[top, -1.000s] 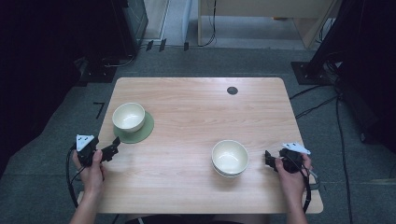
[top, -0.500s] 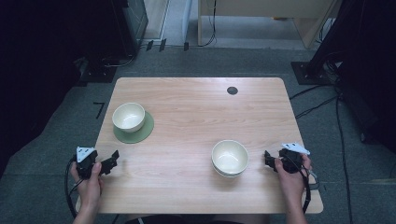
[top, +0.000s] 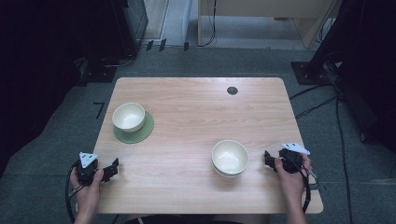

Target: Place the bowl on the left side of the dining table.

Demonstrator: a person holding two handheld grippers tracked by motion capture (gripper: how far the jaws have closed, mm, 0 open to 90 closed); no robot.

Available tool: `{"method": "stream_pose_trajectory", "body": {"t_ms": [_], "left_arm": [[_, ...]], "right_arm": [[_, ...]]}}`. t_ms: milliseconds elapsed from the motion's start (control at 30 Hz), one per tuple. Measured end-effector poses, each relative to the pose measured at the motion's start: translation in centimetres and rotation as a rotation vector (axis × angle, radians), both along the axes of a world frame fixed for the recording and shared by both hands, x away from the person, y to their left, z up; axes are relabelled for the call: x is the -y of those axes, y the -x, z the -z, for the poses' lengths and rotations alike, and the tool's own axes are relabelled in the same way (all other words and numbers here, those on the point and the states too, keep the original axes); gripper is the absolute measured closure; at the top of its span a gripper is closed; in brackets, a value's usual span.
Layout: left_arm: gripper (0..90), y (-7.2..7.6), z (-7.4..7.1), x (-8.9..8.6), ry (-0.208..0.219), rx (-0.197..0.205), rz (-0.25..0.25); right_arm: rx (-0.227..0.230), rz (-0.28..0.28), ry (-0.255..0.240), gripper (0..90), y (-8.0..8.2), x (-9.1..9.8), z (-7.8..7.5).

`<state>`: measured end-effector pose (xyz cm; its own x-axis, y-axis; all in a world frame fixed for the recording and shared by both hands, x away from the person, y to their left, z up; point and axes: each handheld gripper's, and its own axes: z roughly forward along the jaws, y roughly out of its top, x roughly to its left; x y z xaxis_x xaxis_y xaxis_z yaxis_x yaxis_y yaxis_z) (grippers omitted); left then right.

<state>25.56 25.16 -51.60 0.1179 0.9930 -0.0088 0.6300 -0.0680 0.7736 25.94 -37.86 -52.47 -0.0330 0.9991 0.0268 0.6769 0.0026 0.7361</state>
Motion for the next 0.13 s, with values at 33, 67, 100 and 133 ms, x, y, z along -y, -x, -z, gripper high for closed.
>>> {"method": "stream_pose_trajectory", "body": {"t_ms": [33,67,100,133], "left_arm": [[11.6,-0.04,0.01,0.08,-0.005,-0.003,0.003],[11.6,-0.15,0.02,0.04,0.001,-0.009,-0.001],[11.9,-0.15,0.02,0.04,0.001,-0.009,-0.001],[12.4,-0.22,-0.03,-0.05,0.012,-0.013,-0.008]], "right_arm": [[0.0,0.0,0.0,15.9,0.0,0.0,0.0],[0.0,0.0,0.0,16.0,0.0,0.0,0.0],[0.0,0.0,0.0,16.0,0.0,0.0,0.0],[0.0,0.0,0.0,15.9,0.0,0.0,-0.01]]}}
